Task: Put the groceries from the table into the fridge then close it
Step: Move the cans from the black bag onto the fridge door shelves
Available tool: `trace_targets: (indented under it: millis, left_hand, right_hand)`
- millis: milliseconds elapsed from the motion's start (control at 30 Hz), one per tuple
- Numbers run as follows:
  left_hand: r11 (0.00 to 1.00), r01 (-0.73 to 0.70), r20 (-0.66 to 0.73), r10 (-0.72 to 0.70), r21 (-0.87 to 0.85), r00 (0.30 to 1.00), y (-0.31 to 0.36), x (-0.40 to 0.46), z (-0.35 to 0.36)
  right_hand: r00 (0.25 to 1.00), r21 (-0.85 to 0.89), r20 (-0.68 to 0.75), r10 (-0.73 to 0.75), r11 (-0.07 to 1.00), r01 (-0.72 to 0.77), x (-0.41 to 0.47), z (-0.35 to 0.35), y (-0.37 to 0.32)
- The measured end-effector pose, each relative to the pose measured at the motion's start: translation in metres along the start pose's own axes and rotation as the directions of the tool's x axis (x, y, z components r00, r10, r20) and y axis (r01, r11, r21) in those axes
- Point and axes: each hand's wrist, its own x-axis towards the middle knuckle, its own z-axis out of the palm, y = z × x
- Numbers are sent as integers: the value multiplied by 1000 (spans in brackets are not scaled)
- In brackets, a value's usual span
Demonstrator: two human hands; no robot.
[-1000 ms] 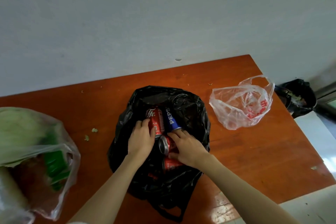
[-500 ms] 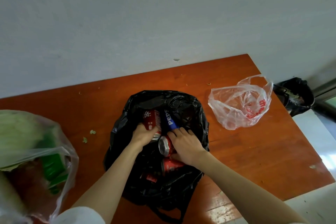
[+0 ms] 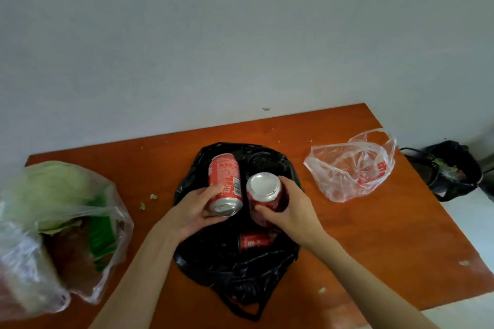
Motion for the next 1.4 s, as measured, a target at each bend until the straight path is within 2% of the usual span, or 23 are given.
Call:
trace_targets:
  millis: [100, 167, 267, 467, 600, 700, 900, 1033, 1100, 1200, 1233, 1267, 1333, 1400]
  left_hand:
    - [995, -86, 69, 90, -55, 994, 10, -12, 14]
    - [987, -129, 144, 141, -92, 980, 15, -19, 23]
    - [982, -174, 294, 188, -73, 937, 18, -30, 33]
    - [994, -89, 495, 111, -67, 862, -5, -43, 59]
    - [996, -83, 599, 39, 45, 800, -30, -52, 85]
    - [984, -101, 694, -30, 146, 719, -49, -68, 115]
    - [871, -283, 779, -163, 402, 605, -99, -116, 194]
    - [825, -326, 791, -217, 462, 573, -145, -155, 259]
    - [819, -341, 813, -236, 461, 533, -173, -176, 293]
    - [810, -356, 832, -264, 466, 488, -225, -213, 341]
    - [812, -351, 836, -273, 465, 476, -243, -227, 357]
    - [817, -346, 842, -281, 462, 461, -262, -240, 373]
    - [816, -361, 859, -285, 450, 426, -296, -270, 405]
    - [798, -413, 879, -283, 438, 384, -324, -301, 435]
  right_hand:
    - [991, 335, -32, 133, 935, -114, -6, -20, -15]
    - [979, 525, -38, 198, 838, -149, -13, -32, -21]
    - [942, 708, -52, 331, 677, -199, -32, -43, -24]
    - [813, 872, -80, 576, 436, -223, -105, -52, -20]
    - [724, 976, -69, 687, 197, -94, -159, -49, -15]
    - [699, 990, -102, 708, 138, 4, -206, -55, -15]
    - [626, 962, -262, 734, 148, 228, -309, -89, -10]
    - [534, 890, -346, 772, 90, 446, -389, -117, 5]
    - [490, 836, -366, 791, 48, 546, -438, -135, 14]
    - [460, 813, -368, 808, 40, 581, -520, -161, 26]
    - [432, 830, -379, 818, 94, 549, -547, -169, 31]
    - [377, 856, -400, 835, 193, 479, -573, -175, 35]
    - [217, 862, -491, 844, 432, 266, -620, -189, 43]
    - [48, 812, -584, 810, 582, 51, -663, -204, 46]
